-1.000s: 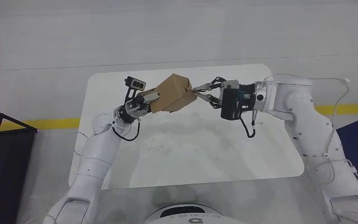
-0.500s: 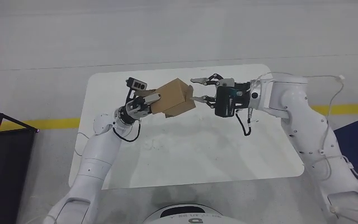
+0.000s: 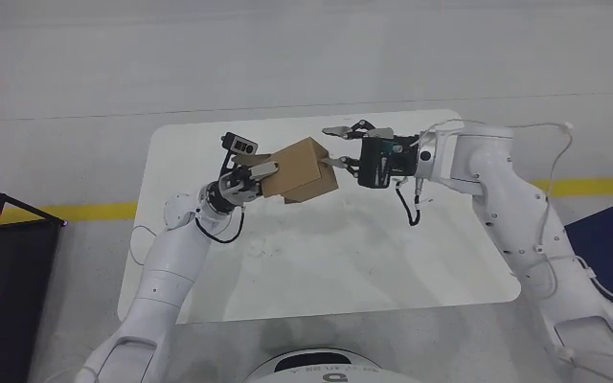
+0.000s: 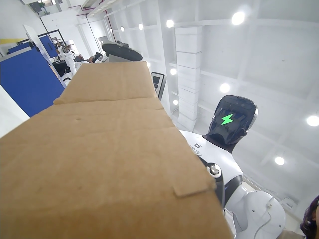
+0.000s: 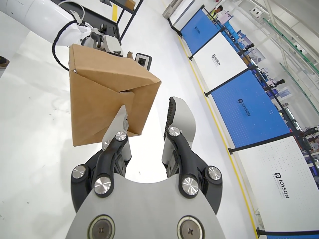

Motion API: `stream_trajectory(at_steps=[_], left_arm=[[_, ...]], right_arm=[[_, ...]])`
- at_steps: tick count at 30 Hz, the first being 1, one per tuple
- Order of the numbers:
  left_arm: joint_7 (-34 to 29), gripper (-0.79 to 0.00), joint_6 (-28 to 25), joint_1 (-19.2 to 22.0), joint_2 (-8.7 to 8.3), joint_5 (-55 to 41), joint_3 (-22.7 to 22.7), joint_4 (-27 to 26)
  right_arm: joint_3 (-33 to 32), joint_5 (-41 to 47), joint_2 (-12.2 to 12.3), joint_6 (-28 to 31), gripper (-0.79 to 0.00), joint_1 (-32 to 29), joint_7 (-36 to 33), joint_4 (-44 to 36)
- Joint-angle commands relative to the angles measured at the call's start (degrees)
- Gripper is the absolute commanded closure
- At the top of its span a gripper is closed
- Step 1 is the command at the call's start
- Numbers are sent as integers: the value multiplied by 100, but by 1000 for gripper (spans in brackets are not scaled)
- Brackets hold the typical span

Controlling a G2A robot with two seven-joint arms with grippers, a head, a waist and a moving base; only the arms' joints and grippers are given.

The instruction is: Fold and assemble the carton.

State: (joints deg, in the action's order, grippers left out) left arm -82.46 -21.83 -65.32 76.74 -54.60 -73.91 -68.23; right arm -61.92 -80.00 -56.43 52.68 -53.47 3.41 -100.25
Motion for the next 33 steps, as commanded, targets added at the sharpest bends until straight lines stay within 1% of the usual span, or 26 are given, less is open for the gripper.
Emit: stream_trajectory(at_steps=[1,3,4,5,7,9,12,15,19,23,25,27,30,33], left_arm=[[-13,0,14,4,4,-15,9,14],[-22,0,23,15,10,-25,21,22],[-33,0,33,23,13,-32,29,19],[-39,0,39,28,17,-47,36,21],[-55,0,56,41,24,-60,54,19],[-73,0,74,53,33,-87,76,17],[-105,0,106,66,47,-138,109,23],[-116,0,116,80,58,-183,109,45],[-137,0,138,67,50,-196,36,129],[-177,0,178,60,19,-46,-46,287],[-203,0,228,140,-13,307,-34,407],[-177,0,366,313,-67,986,14,490],[-112,0,696,725,-185,2546,143,469],[-263,0,1190,1253,-312,4359,385,297]], right_arm=[[72,23,-19,28,-413,59,41,36],[152,37,-41,59,-459,125,67,85],[190,43,-53,60,-523,155,74,111],[225,52,-63,67,-566,184,80,141],[280,64,-83,60,-579,239,86,205],[324,68,-99,66,-631,290,77,261],[346,70,-115,71,-659,359,65,324],[188,75,-96,4,-683,360,81,309],[-310,72,1,-63,-680,133,80,126],[-988,16,132,-100,-659,-273,23,-198],[-1376,-9,197,-139,-653,-520,-17,-376],[-1762,-28,256,-158,-637,-795,-40,-555],[-2323,-86,333,-180,-637,-1246,-64,-800],[-2874,-117,389,-275,-631,-1748,-72,-993]])
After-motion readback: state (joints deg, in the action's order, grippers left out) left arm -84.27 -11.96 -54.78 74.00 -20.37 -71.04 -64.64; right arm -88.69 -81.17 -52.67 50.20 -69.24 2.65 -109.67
